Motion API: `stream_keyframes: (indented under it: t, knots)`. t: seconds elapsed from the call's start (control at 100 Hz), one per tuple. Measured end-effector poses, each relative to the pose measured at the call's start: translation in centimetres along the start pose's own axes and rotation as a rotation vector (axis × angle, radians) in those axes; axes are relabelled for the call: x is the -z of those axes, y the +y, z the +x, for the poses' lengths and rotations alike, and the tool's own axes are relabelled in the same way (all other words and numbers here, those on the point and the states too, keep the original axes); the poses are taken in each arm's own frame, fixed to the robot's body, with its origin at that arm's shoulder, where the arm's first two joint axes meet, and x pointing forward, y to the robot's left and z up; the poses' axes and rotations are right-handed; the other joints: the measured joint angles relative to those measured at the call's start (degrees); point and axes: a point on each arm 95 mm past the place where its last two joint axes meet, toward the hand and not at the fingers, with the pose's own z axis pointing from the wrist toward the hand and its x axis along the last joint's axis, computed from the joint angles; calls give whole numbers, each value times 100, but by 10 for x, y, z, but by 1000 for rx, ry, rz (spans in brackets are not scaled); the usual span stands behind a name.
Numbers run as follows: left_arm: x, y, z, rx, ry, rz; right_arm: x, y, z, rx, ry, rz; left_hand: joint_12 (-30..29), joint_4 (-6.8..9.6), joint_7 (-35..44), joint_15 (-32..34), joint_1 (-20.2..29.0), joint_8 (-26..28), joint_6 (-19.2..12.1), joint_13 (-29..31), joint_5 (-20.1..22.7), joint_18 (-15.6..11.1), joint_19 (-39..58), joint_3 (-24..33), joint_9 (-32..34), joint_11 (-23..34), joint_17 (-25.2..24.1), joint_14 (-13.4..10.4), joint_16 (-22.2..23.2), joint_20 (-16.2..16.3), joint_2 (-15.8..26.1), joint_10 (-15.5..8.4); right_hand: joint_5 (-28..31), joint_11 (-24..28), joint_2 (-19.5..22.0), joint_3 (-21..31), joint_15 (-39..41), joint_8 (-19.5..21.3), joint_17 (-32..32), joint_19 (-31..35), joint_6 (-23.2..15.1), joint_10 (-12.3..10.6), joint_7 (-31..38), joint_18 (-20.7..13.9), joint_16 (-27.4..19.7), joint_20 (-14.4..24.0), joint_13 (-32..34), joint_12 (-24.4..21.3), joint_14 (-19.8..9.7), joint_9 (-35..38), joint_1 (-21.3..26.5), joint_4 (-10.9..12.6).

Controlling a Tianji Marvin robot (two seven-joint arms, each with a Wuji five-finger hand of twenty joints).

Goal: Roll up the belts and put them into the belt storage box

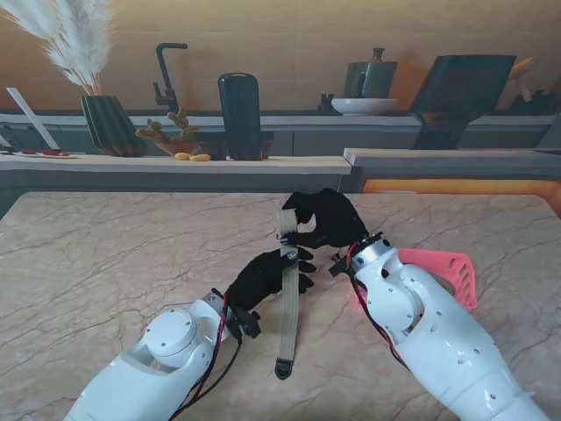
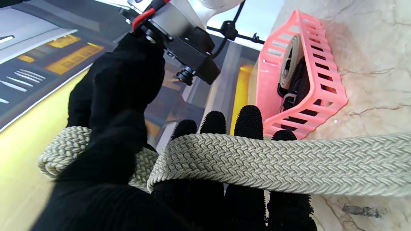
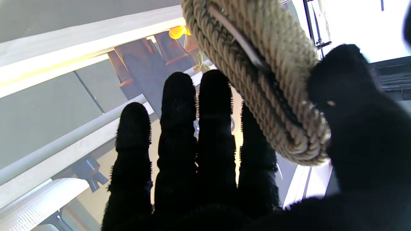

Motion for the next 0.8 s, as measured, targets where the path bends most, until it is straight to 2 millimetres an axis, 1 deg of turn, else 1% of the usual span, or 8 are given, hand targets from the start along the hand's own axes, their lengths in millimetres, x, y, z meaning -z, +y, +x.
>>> stream_keyframes:
  t: [0.12, 0.21, 0.37, 0.45, 0.49, 0.52, 0.6, 0.8]
  knots:
    - [1, 0, -2, 19, 15, -17, 4, -5, 0, -15, -8, 14, -9, 0, -255, -196, -1039, -87, 220, -177, -142, 87, -164, -160, -237, -82, -68, 0, -9, -6, -435, 4, -63, -8, 29, 57, 1, -3, -2, 2, -14, 30, 0, 0, -1, -3, -3, -61, 0, -61, 0, 0]
    - [1, -2, -4, 23, 17, -9, 7, -9, 0, -21, -8, 27, -11, 6, -421, -308, -1418, -127, 294, -185, -216, 173, -232, -112, -338, -145, -73, 0, -9, -6, -486, 24, -165, -33, 32, 186, 1, -57, -3, 4, -73, 111, 0, 0, -49, -6, -31, -82, 10, -122, 2, 1]
    - [4, -4, -8, 47, 12, 29, 13, -17, 1, 6, 41, 67, -14, 7, -573, -386, -1553, -166, 593, -251, -316, 215, -326, -126, -462, -159, -76, 0, -10, -8, -486, 112, -427, -283, 36, 264, 2, -213, -11, 9, -115, 228, -2, 0, -57, -63, -93, -152, 28, -406, 249, 6]
    - [6, -4, -11, 59, -3, 78, 15, -21, 1, 27, 61, 88, -14, -12, -576, -386, -1549, -167, 595, -251, -316, 225, -329, -126, -455, -159, -76, 1, -10, -8, -599, 138, -521, -463, 36, 336, 2, -261, -16, 10, -115, 240, -59, 0, -71, -68, -93, -250, 29, -512, 251, 19]
    - [7, -3, -11, 63, -4, 124, 16, -23, 0, 28, 65, 98, -14, -34, -577, -386, -1547, -167, 595, -251, -373, 250, -329, -128, -495, -159, -76, 1, -10, -8, -665, 141, -646, -160, 97, 511, 2, -305, -24, 10, -115, 107, -212, 0, -101, -71, -61, -129, 35, -361, 287, 25]
    - [7, -3, -11, 63, -2, 147, 17, -25, 0, 28, 70, 105, -14, -36, -581, -386, -1547, -165, 595, -251, -447, 250, -329, -129, -498, -159, -76, 1, -10, -8, -665, 141, -759, -88, 99, 599, 2, -319, -27, 10, -115, 128, -266, 0, -115, -71, -47, -123, 35, -352, 322, 35]
    - [7, -1, -12, 69, 0, 152, 19, -27, -1, 37, 81, 117, -14, -36, -591, -386, -1547, -163, 729, -251, -584, 253, -329, -130, -499, -160, -76, 1, -10, -9, -665, 141, -858, -19, 100, 647, -2, -320, -74, 11, -115, 128, -269, 0, -121, -76, -77, -112, 35, -351, 338, 58]
    - [8, -3, -13, 110, 9, 148, 20, -31, 1, 52, 115, 130, -14, -35, -593, -386, -1772, -163, 785, -251, -735, 265, -330, -138, -499, -160, -76, 1, -10, -10, -665, 141, -1032, -17, 103, 576, -34, -321, -90, 11, -118, 152, -269, 9, -126, -97, -141, -96, 37, -476, 237, 54]
